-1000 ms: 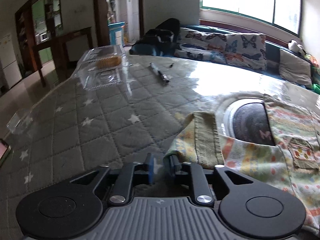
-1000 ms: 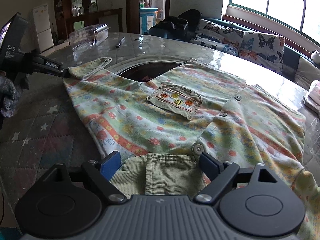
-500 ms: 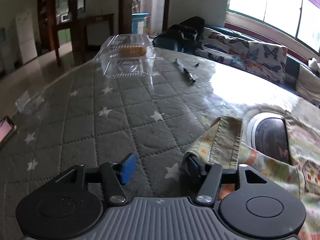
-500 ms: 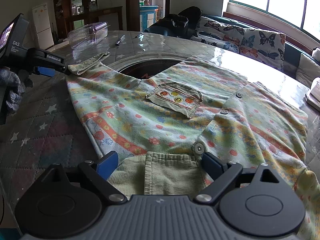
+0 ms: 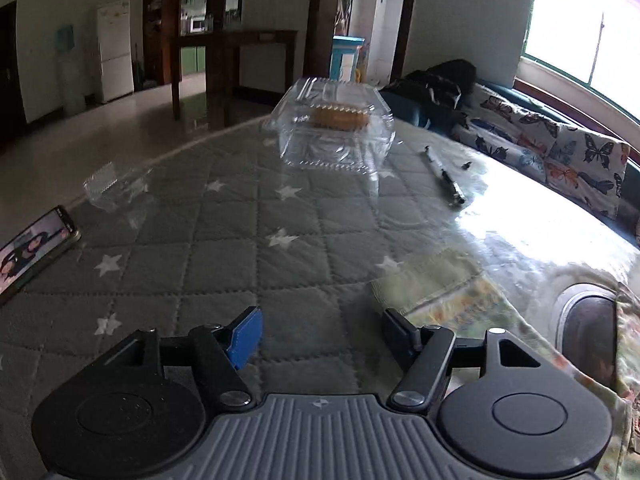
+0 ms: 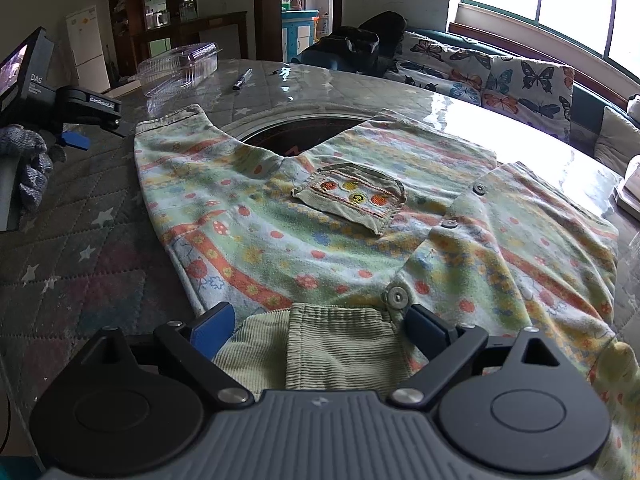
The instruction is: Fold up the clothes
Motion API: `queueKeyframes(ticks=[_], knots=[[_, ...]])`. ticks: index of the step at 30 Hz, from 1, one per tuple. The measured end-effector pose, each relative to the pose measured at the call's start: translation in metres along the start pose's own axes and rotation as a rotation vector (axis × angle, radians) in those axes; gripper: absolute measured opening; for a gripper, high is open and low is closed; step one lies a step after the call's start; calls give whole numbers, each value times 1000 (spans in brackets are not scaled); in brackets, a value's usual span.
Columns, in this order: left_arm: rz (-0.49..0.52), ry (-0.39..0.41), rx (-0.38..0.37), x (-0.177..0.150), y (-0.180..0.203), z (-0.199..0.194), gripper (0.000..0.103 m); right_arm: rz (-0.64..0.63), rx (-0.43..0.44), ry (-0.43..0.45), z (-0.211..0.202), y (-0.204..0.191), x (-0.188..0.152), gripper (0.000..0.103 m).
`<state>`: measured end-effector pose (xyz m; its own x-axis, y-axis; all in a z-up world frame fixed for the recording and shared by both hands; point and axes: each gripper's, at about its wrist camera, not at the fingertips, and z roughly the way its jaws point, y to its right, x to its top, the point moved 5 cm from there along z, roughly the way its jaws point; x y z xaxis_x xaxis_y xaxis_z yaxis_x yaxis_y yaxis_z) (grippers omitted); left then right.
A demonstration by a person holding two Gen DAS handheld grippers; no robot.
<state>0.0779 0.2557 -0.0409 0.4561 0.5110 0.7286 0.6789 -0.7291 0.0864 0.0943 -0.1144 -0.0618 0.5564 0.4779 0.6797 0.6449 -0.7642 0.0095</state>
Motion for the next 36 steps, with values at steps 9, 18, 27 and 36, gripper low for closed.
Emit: queueKeyframes(ticks=[9,18,27,36], knots=[[224,63,-78,-3,46,-4,69,-4,9,-10,-1,0,0,95],[340,81,14,-8,54,10,49,-21,36,-11,-3,3,-1,95],[381,107,83,-23,39,-3,36,-23,92,16,-18,6,-8,95],[326,89,27,-19,35,-18,39,70,10,95,-60,53,-12,92]])
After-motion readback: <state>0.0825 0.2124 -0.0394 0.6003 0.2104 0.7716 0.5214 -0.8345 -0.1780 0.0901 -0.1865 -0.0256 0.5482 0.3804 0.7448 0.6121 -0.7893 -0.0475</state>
